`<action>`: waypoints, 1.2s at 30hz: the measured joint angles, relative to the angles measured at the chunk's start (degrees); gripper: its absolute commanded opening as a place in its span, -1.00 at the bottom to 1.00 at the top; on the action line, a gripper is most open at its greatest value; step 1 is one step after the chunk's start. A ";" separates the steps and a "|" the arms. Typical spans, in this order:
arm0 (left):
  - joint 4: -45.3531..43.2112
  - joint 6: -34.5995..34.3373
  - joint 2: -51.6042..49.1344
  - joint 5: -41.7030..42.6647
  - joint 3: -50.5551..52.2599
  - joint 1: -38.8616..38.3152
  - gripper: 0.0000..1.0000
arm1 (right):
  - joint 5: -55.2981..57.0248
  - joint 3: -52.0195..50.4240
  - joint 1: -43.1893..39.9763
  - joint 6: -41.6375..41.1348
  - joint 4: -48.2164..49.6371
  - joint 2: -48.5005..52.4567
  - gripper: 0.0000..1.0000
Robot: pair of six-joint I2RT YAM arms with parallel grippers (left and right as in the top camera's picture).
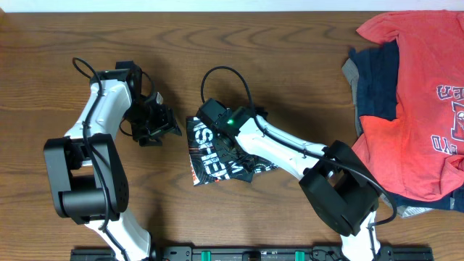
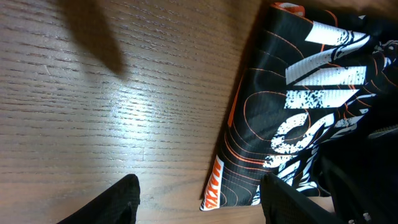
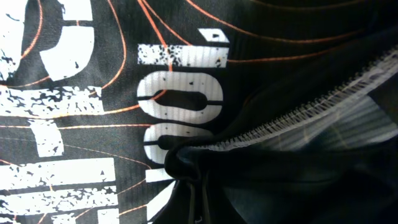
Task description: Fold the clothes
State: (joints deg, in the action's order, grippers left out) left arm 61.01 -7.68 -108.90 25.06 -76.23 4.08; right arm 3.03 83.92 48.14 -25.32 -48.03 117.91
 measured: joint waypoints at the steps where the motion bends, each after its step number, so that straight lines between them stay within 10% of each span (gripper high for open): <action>1: 0.00 0.02 0.00 0.00 0.00 0.00 0.27 | 0.04 0.00 0.00 -0.13 -0.17 0.00 -0.98; 14: 0.07 0.00 0.00 0.00 0.00 0.00 0.27 | 8.28 0.02 -6.73 -7.34 -11.28 -6.75 -0.93; 23: 0.07 0.02 0.00 0.00 0.00 0.00 0.27 | 11.78 0.02 -14.05 -11.82 -20.24 -7.39 -0.47; 36: -10.99 3.32 0.00 6.99 -0.26 -0.66 0.27 | 0.02 0.02 -14.86 -10.01 -20.17 -7.39 -0.53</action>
State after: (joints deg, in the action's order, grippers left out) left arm 50.02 -4.36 -108.90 32.05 -76.49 3.42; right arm 3.05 83.94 33.28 -35.33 -68.20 110.52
